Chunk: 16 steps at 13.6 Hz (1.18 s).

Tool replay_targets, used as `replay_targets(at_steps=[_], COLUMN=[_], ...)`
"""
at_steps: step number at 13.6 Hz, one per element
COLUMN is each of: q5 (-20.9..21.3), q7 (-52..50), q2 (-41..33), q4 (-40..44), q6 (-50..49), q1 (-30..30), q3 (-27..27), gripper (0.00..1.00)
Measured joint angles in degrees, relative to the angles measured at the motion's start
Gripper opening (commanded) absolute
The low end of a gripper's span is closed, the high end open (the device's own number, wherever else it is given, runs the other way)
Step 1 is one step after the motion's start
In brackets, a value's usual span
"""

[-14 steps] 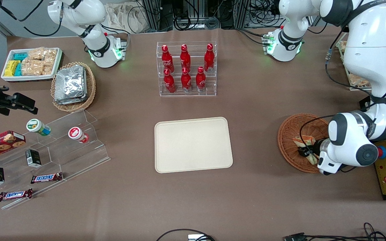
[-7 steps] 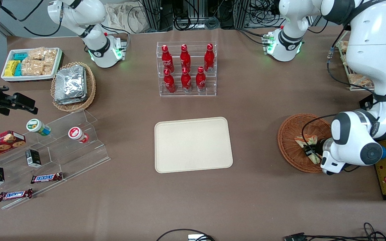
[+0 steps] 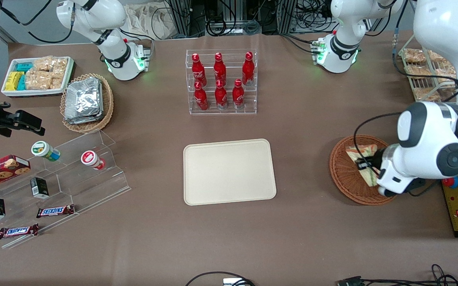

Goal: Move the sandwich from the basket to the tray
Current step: 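Lift the sandwich out of the basket and carry it toward the tray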

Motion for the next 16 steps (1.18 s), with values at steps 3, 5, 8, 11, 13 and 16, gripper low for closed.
replay_targets(at_steps=[3, 5, 8, 11, 13, 16], q5=[-0.01, -0.03, -0.03, 0.00, 0.28, 2.03], q7=[0.00, 0.00, -0.06, -0.36, -1.63, -5.93], q2=[0.26, 1.16, 4.09, 7.30, 8.92, 10.92], q4=[2.00, 2.35, 4.10, 5.15, 5.35, 5.39], q6=[-1.21, -1.13, -1.04, -0.42, 0.56, 3.24], q1=[-0.24, -0.34, -0.45, -0.53, -1.64, -5.33], q3=[-5.70, -8.95, -13.04, -15.46, -16.27, -16.48], gripper=[0.32, 0.32, 0.32, 0.32, 0.32, 0.32])
